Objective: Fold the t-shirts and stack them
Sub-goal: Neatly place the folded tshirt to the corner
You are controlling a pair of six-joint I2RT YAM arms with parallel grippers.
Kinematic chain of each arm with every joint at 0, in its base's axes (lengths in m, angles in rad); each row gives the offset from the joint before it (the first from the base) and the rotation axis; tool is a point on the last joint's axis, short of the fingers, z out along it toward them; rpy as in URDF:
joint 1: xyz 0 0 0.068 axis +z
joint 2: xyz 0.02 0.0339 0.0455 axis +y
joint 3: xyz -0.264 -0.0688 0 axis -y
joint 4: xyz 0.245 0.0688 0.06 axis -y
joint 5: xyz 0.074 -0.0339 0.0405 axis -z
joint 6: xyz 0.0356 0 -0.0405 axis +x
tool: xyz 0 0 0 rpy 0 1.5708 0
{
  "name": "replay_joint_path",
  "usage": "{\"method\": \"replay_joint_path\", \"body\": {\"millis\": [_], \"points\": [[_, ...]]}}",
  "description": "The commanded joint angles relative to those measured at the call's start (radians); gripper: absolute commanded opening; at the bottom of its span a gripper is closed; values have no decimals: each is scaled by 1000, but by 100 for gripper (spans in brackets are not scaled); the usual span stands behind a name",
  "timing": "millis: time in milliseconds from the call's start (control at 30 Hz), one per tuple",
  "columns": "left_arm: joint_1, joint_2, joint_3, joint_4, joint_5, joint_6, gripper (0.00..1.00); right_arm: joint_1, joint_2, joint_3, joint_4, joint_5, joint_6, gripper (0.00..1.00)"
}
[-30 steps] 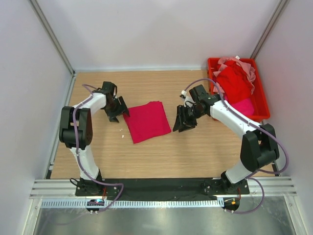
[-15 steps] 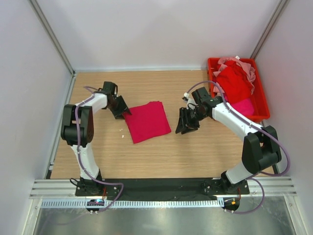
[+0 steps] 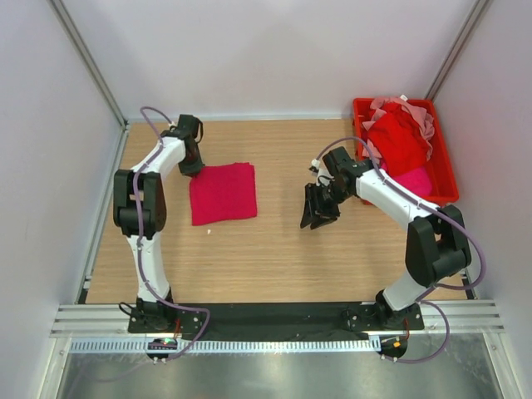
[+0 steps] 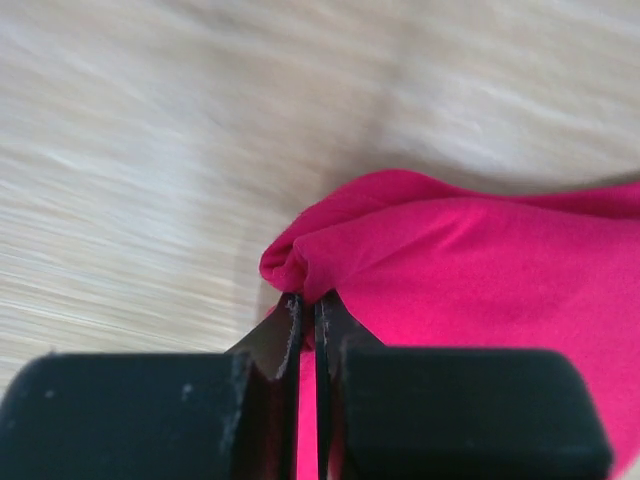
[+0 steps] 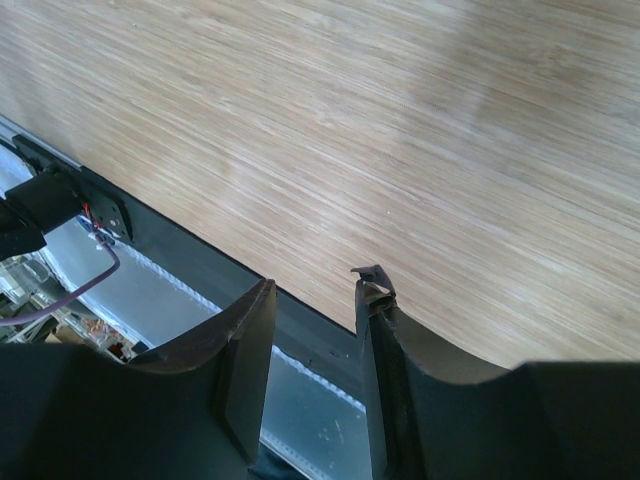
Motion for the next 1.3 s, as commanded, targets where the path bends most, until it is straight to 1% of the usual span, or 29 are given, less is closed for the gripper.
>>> {"method": "replay_joint_path", "body": {"millis": [0, 33, 67, 100, 167, 233, 267, 367, 467, 500, 533, 567, 600, 633, 700, 733, 767, 900, 1067, 1267], "points": [[8, 5, 74, 21, -279, 241, 0, -3, 11, 95, -57, 46, -10, 44], [8, 7, 74, 99, -301, 290, 0, -3, 17, 103, -69, 48, -7, 44], [8, 11, 76, 130, -393, 389, 0, -4, 20, 109, -72, 45, -4, 45], [17, 28, 84, 162, -422, 428, 0, -4, 23, 111, -77, 45, -1, 44], [36, 46, 119, 225, -434, 541, 0, -4, 22, 108, -83, 42, 2, 44], [63, 80, 148, 265, -448, 606, 0, -4, 22, 85, -80, 42, 2, 44], [71, 92, 177, 311, -460, 647, 0, -3, 23, 77, -80, 46, 0, 44], [102, 147, 237, 378, -476, 707, 0, -4, 37, 54, -94, 57, -13, 44], [110, 216, 318, 444, -463, 824, 0, -4, 46, 45, -112, 81, -30, 44], [110, 238, 372, 475, -466, 880, 0, -3, 51, 45, -117, 88, -35, 44], [111, 264, 416, 477, -474, 899, 0, -4, 61, 47, -120, 89, -35, 44], [116, 321, 456, 471, -479, 908, 0, -3, 69, 50, -123, 91, -38, 44], [120, 344, 496, 452, -479, 921, 0, -4, 77, 60, -127, 92, -42, 44], [123, 368, 569, 448, -480, 925, 0, -4, 84, 68, -126, 95, -46, 44], [129, 401, 604, 458, -471, 937, 0, -3, 118, 91, -129, 98, -52, 44], [129, 405, 599, 510, -474, 956, 0, -6, 132, 97, -129, 97, -55, 43], [158, 410, 607, 529, -473, 954, 0, -9, 152, 103, -130, 94, -55, 44], [188, 444, 639, 581, -450, 898, 0, -26, 196, 119, -124, 75, -52, 43], [194, 494, 671, 675, -535, 867, 0, -55, 252, 166, -127, 60, -50, 41], [206, 531, 685, 724, -537, 853, 0, -78, 279, 186, -132, 49, -49, 40]]}}
